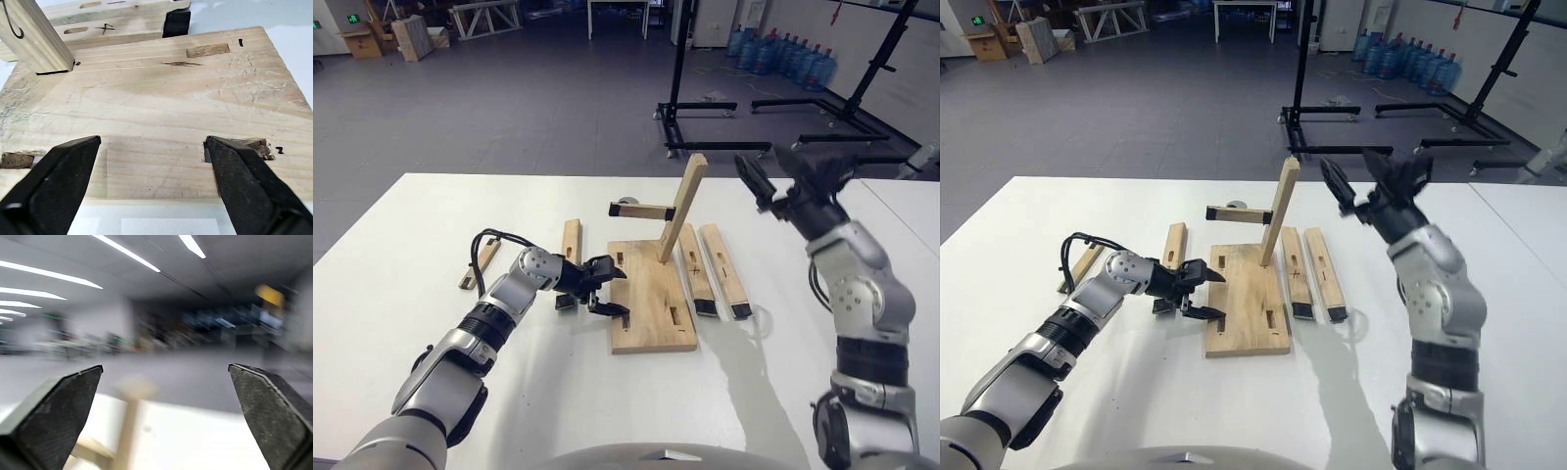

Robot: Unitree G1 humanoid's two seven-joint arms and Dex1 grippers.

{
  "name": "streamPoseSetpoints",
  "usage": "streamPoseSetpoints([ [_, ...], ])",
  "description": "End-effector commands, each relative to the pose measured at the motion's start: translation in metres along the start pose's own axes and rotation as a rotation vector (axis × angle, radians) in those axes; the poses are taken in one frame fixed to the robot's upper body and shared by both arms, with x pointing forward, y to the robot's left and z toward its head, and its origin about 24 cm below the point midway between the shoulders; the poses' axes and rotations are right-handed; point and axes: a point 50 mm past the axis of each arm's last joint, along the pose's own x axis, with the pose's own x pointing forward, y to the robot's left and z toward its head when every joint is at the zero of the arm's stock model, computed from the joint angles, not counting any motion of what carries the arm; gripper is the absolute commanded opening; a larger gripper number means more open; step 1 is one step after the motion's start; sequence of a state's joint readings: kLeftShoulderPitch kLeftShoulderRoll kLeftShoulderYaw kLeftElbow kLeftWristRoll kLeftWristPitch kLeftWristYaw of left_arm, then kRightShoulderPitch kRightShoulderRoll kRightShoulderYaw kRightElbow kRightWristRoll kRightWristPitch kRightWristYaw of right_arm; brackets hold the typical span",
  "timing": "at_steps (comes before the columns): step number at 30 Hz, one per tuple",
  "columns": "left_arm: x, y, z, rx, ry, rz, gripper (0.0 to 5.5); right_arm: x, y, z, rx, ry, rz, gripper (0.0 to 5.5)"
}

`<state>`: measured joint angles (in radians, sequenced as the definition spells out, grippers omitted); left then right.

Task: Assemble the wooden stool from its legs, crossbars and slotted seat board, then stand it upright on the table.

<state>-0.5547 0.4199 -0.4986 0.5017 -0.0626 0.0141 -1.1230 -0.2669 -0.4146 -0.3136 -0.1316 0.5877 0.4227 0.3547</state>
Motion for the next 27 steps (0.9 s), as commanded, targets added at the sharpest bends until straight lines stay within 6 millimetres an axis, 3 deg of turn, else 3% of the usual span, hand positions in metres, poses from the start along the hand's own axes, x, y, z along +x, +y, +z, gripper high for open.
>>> streamPoseSetpoints([
  [1,0.001,-0.046,-0.065,-0.167,0.232,-0.076,3.95,-0.041,0.009,-0.078,-0.013,0.404,-0.195,4.73],
  [3,-0.004,-0.049,-0.063,-0.162,0.224,-0.101,3.95,-0.055,0.024,-0.101,0.025,0.531,-0.177,4.73],
  [6,-0.011,-0.047,-0.057,-0.147,0.204,-0.108,3.95,-0.062,0.030,-0.113,0.005,0.609,-0.196,4.73],
  [15,-0.019,-0.034,-0.037,-0.137,0.120,-0.043,3.95,-0.069,0.024,-0.124,-0.079,0.705,-0.228,4.73],
  [27,-0.031,-0.022,-0.017,-0.197,-0.058,0.041,3.95,-0.070,0.026,-0.135,-0.018,0.771,-0.226,2.66],
])
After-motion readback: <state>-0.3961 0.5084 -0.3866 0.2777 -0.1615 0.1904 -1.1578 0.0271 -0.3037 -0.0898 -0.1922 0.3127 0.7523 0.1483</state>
